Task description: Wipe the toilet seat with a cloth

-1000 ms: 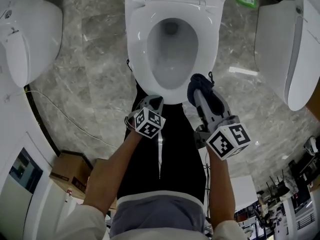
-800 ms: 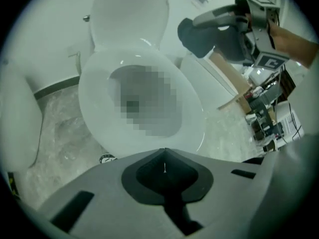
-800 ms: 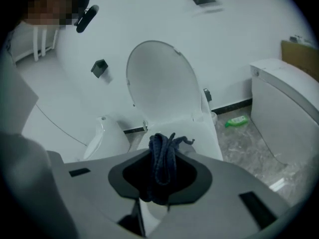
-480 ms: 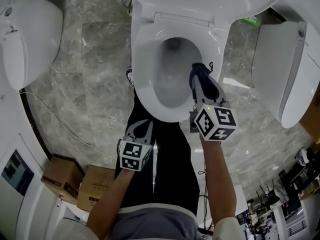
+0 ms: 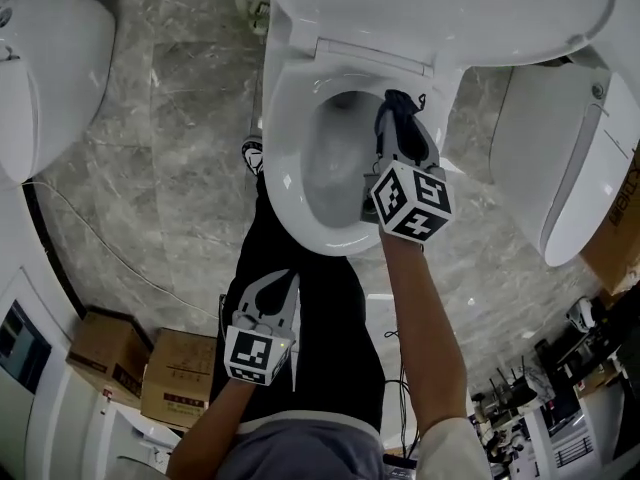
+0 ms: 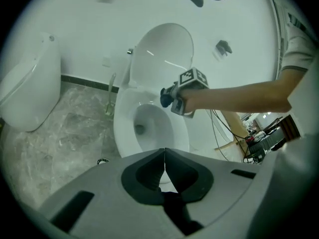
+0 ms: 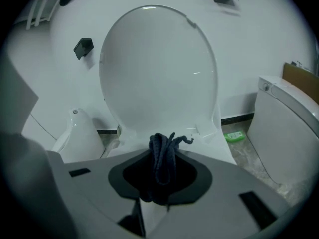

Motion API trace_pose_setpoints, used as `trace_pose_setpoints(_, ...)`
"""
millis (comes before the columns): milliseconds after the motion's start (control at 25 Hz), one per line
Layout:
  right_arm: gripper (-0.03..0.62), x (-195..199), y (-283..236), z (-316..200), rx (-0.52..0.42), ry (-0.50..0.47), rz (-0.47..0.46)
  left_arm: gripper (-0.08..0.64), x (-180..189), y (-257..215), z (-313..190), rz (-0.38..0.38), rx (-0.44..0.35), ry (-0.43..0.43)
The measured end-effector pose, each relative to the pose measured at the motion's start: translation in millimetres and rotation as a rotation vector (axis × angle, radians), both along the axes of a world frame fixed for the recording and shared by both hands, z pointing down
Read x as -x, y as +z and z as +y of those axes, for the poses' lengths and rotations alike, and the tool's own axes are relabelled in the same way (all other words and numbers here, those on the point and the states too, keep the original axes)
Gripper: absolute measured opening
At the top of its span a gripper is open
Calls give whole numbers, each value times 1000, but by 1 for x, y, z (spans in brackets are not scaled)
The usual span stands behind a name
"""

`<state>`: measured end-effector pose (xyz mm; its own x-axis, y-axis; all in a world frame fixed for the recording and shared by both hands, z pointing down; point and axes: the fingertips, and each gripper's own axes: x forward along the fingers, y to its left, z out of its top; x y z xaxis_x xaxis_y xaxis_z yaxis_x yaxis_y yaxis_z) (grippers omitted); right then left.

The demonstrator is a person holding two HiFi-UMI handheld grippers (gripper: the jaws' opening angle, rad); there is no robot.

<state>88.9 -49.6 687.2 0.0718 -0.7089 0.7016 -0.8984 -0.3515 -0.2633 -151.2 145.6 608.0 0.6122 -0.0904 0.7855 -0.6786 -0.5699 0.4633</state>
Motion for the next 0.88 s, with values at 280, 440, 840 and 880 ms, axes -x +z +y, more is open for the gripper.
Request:
trace_pose_setpoints(280,77,-7,31,-24,92,70,97,11,13,2,-24,-42,-29,-36)
trace_pose_setpoints(440,77,2,40,-30,102,95,120,11,31,6,-35,-61,-8,-99)
trace_pose_setpoints(840,77,33,46,-50,108,147,103,9,38,17,-49,-76,44,-83)
trace_pose_setpoints(880,77,38,46,-53,109,129,108,9,42,20,-51,-81,54,-102)
